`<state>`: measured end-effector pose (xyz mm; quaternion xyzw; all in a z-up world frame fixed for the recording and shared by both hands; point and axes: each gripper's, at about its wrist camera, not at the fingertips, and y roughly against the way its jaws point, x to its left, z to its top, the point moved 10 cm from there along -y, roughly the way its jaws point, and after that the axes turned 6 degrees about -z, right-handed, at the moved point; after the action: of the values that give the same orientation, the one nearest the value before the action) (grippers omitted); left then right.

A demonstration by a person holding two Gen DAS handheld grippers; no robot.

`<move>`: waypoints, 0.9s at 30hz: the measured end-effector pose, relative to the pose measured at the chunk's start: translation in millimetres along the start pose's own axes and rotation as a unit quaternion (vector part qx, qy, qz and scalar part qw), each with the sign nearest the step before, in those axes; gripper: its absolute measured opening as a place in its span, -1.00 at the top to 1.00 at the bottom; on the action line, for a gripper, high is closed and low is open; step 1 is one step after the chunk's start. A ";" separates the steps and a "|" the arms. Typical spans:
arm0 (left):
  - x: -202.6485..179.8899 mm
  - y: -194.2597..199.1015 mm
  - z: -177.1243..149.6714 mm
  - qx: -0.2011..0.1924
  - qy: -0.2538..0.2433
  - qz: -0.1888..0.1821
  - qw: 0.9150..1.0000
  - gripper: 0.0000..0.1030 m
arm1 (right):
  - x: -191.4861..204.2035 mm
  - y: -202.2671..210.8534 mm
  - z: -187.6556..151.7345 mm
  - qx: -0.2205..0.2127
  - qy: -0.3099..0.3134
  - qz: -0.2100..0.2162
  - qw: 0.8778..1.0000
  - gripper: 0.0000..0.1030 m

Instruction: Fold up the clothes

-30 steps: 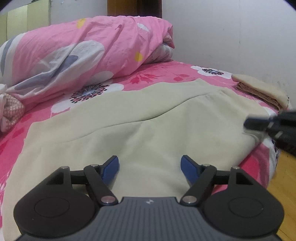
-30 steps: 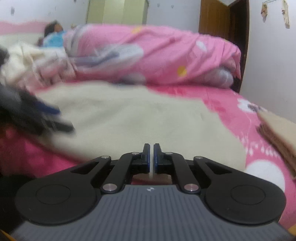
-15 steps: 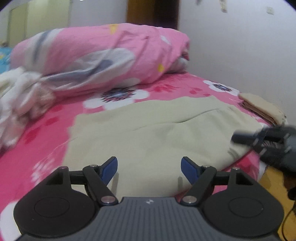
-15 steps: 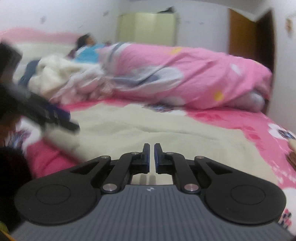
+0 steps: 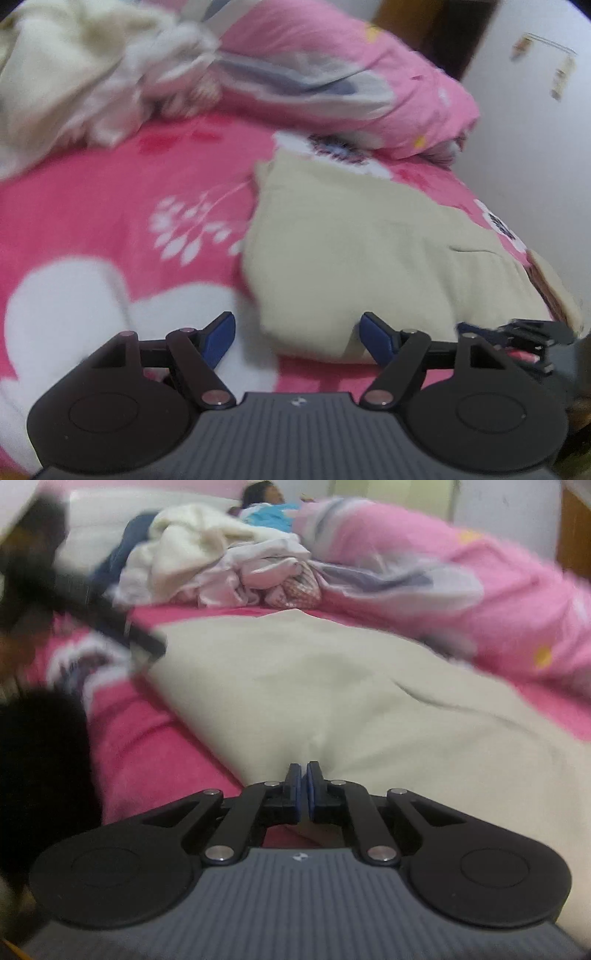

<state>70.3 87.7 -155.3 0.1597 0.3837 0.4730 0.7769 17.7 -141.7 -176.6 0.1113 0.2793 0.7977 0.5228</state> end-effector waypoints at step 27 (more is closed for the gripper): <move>76.4 50.0 32.4 -0.086 0.106 0.012 0.991 -0.42 | 127.1 -25.1 68.4 0.031 0.135 0.111 0.984 0.91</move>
<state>83.6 181.9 -137.6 0.0456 0.4196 0.5275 0.7373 14.8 2.2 -149.2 0.0485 0.3576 0.8495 0.3848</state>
